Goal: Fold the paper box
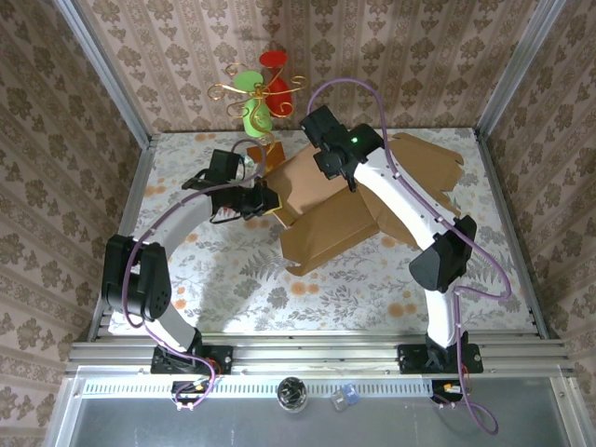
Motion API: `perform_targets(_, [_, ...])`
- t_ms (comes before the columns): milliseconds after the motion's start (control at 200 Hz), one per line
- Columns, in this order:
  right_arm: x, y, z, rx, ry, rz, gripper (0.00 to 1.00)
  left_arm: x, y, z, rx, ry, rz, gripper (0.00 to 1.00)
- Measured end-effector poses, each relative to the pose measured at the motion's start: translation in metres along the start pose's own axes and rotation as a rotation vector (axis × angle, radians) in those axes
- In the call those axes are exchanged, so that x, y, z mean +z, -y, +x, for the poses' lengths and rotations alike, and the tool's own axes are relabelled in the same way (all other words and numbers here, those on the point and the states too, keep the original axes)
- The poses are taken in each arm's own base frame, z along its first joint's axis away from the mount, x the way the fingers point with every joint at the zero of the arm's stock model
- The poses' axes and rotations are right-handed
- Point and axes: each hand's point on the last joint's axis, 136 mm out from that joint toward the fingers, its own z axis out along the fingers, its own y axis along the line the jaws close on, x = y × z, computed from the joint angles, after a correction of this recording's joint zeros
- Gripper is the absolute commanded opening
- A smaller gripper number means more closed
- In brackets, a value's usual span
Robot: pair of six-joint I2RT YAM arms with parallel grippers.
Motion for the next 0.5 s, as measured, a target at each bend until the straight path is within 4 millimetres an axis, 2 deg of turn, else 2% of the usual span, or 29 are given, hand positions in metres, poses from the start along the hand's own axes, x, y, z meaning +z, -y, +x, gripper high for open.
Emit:
perform_targets(80, [0.004,0.0,0.001,0.005,-0.012,-0.004,0.23,0.0,0.001,-0.001,0.002,0.002,0.001,0.0])
perform_targets(205, [0.009,-0.001,0.004,0.002,-0.032,-0.006,0.24,0.0,0.002,0.0,0.004,0.001,0.002,0.0])
perform_targets(500, [0.004,0.009,0.001,0.012,-0.033,0.026,0.11,0.001,0.006,-0.001,0.016,0.002,0.009,0.0])
